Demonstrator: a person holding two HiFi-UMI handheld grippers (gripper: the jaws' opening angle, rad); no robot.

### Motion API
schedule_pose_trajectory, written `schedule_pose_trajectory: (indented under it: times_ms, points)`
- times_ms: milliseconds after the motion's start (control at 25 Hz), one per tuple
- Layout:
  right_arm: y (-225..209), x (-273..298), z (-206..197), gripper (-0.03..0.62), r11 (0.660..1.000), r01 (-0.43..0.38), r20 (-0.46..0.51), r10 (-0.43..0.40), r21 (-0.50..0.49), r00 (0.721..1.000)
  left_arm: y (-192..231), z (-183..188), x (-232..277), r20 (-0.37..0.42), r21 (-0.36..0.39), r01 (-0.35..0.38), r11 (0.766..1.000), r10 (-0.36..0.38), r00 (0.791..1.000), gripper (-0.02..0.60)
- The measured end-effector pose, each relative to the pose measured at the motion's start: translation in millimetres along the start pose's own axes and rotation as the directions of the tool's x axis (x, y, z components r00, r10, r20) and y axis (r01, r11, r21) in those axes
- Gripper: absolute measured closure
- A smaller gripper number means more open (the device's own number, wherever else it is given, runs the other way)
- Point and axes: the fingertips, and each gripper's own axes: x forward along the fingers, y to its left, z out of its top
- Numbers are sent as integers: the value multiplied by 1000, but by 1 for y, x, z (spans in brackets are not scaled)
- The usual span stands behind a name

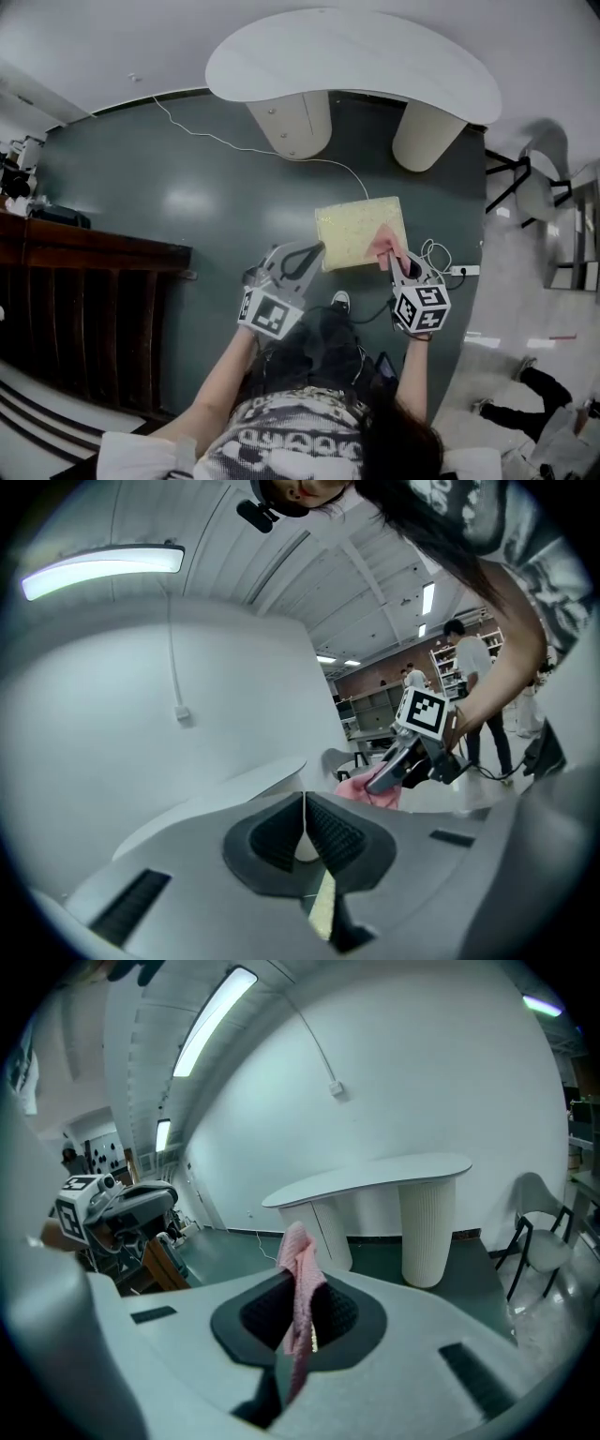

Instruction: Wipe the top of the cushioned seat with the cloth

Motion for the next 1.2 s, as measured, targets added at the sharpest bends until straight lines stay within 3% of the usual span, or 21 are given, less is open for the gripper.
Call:
schedule_pose_trajectory:
  times_ms: [320, 840, 1200]
  points:
    - [50, -31, 0, 582, 997, 76, 48, -77, 32, 996, -6, 9, -31, 71, 45, 105, 993, -108, 992, 575]
    - [167, -70, -5, 582, 990, 143, 142, -142, 5, 980, -13, 14, -119, 175, 74, 162, 984, -173, 969, 575]
    - [205, -85, -11, 583, 987, 161, 168, -157, -11, 973, -13, 9, -157, 206, 69, 156, 985, -167, 964, 575]
